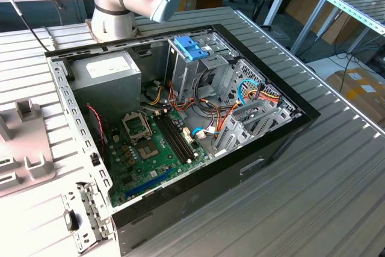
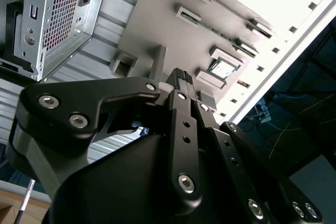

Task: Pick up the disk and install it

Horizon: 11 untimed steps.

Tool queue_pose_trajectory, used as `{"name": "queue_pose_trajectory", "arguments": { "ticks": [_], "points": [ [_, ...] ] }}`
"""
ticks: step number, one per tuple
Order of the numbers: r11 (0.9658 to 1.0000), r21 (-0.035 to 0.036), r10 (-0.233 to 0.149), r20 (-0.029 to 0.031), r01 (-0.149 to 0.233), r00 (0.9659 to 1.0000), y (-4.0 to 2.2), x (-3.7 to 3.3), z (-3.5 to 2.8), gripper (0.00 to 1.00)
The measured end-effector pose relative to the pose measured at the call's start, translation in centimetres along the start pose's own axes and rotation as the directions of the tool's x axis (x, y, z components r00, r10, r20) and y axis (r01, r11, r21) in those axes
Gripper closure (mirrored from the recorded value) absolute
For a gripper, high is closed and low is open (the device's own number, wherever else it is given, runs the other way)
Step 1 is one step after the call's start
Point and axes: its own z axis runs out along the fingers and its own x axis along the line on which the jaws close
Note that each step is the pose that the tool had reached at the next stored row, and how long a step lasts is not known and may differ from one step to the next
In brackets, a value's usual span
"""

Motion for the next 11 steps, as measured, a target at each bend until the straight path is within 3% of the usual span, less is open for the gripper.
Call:
{"name": "queue_pose_trajectory", "arguments": {
  "ticks": [11],
  "points": [
    [1.0, -0.0001, 0.0, 0.0001, 0.0, 1.0, -0.06, 0.82, 0.01, 0.89]
  ]
}}
